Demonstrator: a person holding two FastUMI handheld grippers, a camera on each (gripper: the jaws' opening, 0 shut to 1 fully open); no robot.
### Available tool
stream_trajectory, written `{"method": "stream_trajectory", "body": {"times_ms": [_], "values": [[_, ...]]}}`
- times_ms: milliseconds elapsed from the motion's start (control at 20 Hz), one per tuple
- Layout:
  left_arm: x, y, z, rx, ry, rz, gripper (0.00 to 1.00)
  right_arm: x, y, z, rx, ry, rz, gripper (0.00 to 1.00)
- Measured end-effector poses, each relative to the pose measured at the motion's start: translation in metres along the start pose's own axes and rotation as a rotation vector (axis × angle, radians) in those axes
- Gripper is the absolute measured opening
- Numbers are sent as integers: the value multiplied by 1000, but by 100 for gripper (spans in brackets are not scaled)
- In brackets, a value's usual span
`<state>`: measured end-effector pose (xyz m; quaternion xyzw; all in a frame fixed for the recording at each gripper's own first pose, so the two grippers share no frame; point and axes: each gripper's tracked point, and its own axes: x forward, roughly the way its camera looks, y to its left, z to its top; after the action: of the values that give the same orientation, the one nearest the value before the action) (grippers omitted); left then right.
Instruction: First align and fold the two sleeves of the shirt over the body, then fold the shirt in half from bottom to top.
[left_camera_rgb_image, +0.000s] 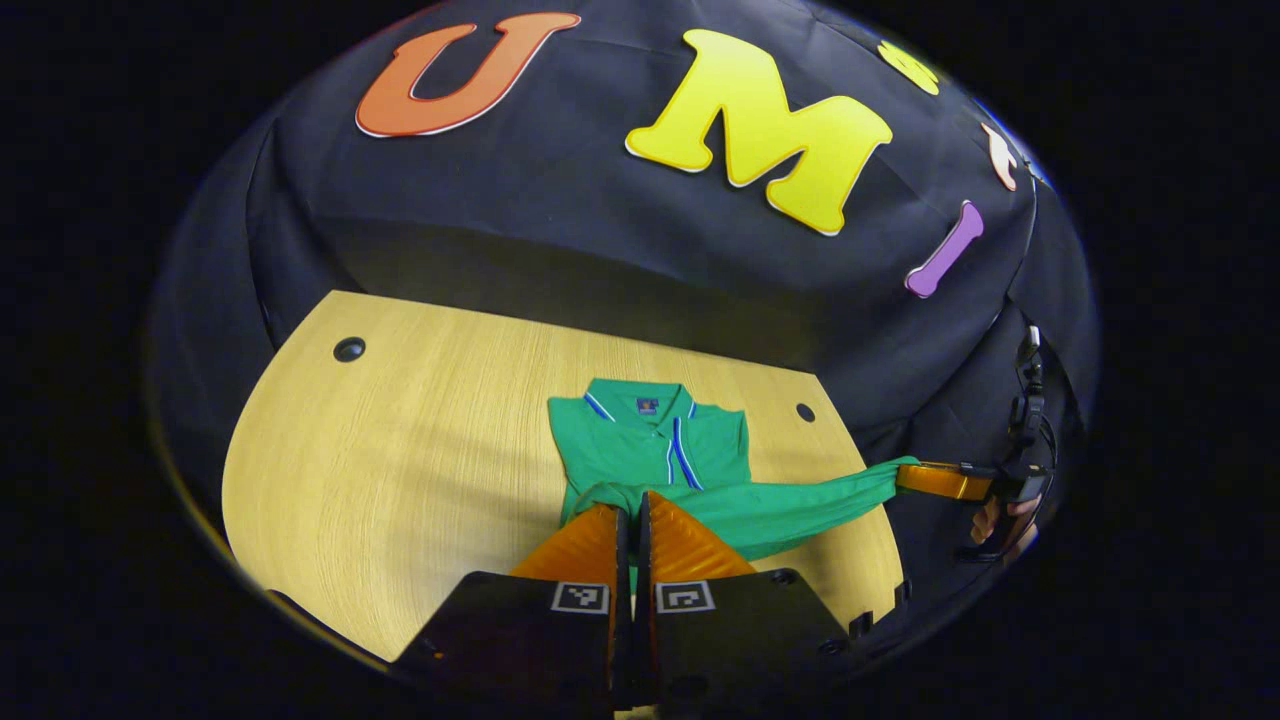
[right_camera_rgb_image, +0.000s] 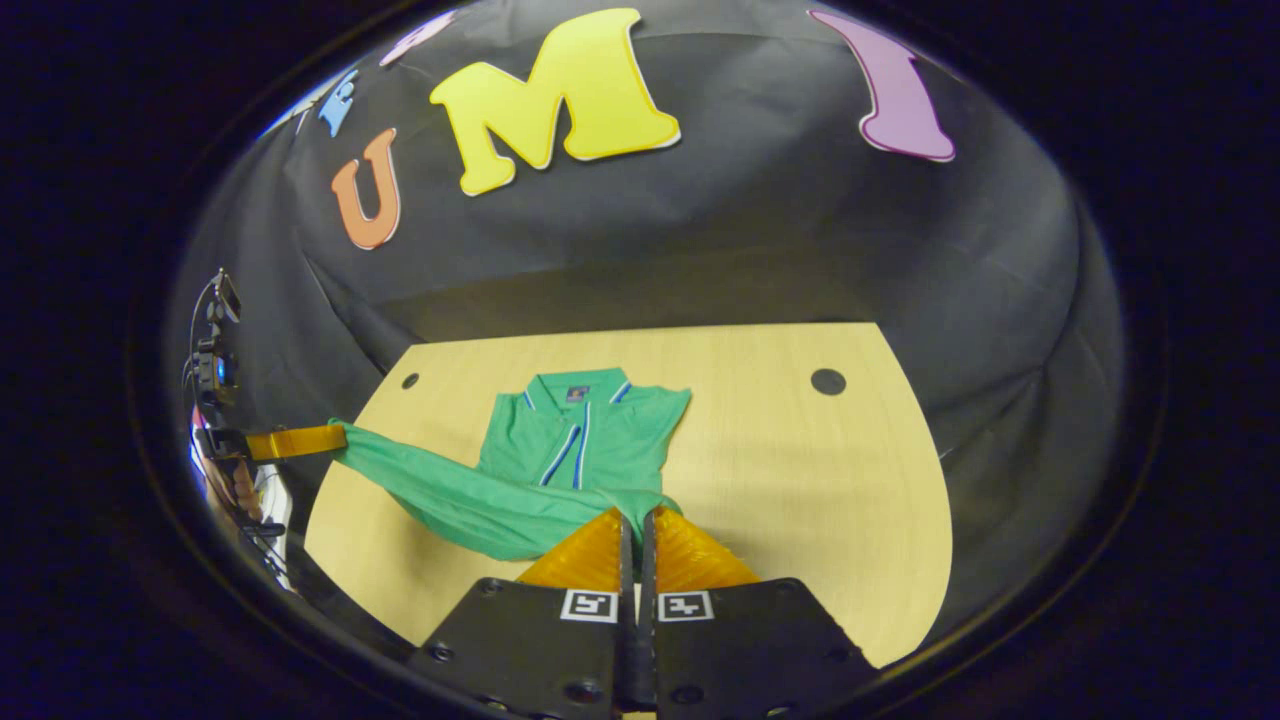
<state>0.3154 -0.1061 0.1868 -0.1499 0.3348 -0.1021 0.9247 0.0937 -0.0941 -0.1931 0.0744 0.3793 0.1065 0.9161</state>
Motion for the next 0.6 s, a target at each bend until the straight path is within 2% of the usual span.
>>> {"method": "stream_trajectory", "body": {"times_ms": [150,200,600], "values": [[18,8,20,27,-41,23,3,16,2,20,-10,-25,-5,2],[24,12,23,40,-46,34,3,23,3,27,-14,-31,-8,0],[82,30,57,87,-147,91,3,86,2,73,-61,-85,-57,0]]}}
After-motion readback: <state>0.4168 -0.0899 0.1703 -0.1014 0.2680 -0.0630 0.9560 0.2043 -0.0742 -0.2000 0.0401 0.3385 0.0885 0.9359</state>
